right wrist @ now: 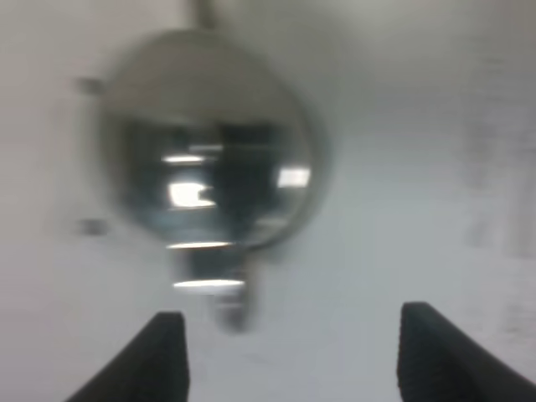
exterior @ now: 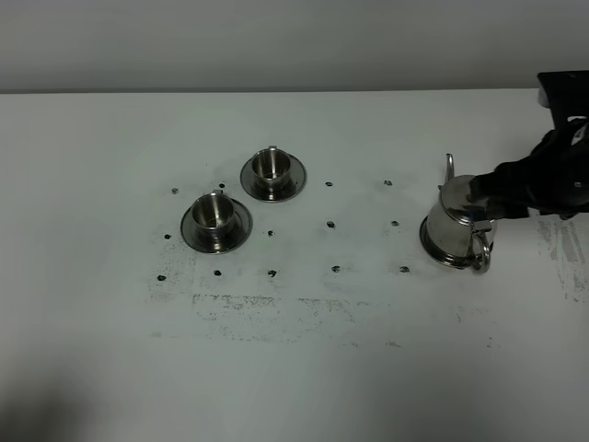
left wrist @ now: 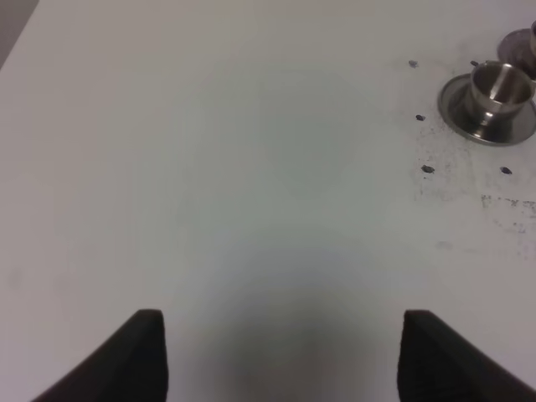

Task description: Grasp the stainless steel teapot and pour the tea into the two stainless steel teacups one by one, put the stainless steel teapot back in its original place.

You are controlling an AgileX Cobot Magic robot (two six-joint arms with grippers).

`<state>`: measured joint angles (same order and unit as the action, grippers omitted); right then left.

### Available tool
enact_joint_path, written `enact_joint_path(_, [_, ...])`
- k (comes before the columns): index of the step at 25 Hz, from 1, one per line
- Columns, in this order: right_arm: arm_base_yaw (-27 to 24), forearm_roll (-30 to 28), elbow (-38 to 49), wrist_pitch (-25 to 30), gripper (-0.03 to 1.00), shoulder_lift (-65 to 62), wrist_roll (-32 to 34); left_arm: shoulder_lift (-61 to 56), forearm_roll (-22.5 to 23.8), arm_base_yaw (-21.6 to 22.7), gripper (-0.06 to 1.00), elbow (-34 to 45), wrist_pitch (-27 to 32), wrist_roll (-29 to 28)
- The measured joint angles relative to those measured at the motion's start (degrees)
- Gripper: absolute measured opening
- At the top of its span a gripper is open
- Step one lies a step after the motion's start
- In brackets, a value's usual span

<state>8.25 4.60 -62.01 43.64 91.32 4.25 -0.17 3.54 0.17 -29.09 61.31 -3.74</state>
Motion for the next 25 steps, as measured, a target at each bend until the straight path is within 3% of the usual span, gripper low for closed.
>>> enact_joint_path(4, [3.2,-1.8,0.0,-0.7,0.52,1.2,4.0,0.0,0.0,0.0,0.56,0.0,0.0,0.0])
enact_joint_path(9, [3.7,-3.5,-0.9,-0.2,0.52,4.7,6.3,0.0,0.0,0.0,0.56,0.0,0.0,0.0])
enact_joint_path(19, [5.3,-7.7,-10.0,8.1,0.52,13.1,6.3,0.0,0.0,0.0,0.56,0.0,0.0,0.0])
enact_joint_path(25, [6.0,-8.6,-14.3,10.4,0.52,16.2,6.3,0.0,0.0,0.0,0.56,0.0,0.0,0.0])
